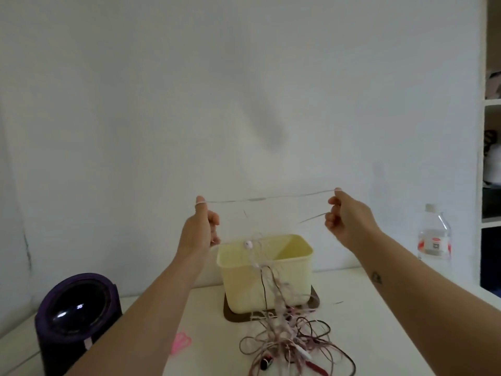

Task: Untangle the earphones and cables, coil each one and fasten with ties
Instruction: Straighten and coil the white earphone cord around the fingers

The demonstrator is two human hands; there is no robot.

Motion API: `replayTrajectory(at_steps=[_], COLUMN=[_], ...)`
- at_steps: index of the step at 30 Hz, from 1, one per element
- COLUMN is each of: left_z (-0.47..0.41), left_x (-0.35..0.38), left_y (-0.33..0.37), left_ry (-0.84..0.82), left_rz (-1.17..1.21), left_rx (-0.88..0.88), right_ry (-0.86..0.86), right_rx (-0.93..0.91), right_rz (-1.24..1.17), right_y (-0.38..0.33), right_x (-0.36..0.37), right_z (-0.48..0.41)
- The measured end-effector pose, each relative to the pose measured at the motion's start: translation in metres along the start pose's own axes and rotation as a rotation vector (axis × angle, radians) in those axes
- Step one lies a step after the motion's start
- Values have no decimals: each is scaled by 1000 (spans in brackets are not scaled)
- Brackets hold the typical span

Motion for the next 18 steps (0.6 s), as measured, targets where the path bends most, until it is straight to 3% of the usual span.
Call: replayTrajectory(at_steps=[3, 6, 9, 11, 12, 14, 18], left_z=[-4, -4, -9, -8, -5, 5, 10], left_x=[-9, -7, -1, 10, 16, 27, 23], left_y=[32, 48, 47, 39, 33, 23, 17], left_ry=[36, 38, 3, -71, -115, -186, -182], left_rz=[-272, -337, -268, -186, -112, 25, 68], left_rx=[229, 319, 276, 191, 125, -9, -75], right_ry=[83, 86, 26, -106, -171, -265, -388], right_rx=[-185, -446, -841, -1072, -1069, -861, -490], right_rz=[39, 196, 691, 1116, 1331, 1641, 1717], right_y=[-36, -72, -96, -78, -59, -19, 23], right_x=[-8, 4, 38, 67, 76, 73, 53], right_z=[-3, 6, 34, 45, 44, 32, 21])
Point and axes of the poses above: each hand's wrist, its own z-axis away from the middle knuckle, its own x-axis out of the palm, y = z × x, the point moved 10 cm from there along -z, towards the middle knuckle, and after that the axes turned 1 degree about z, right-handed, at the moved point
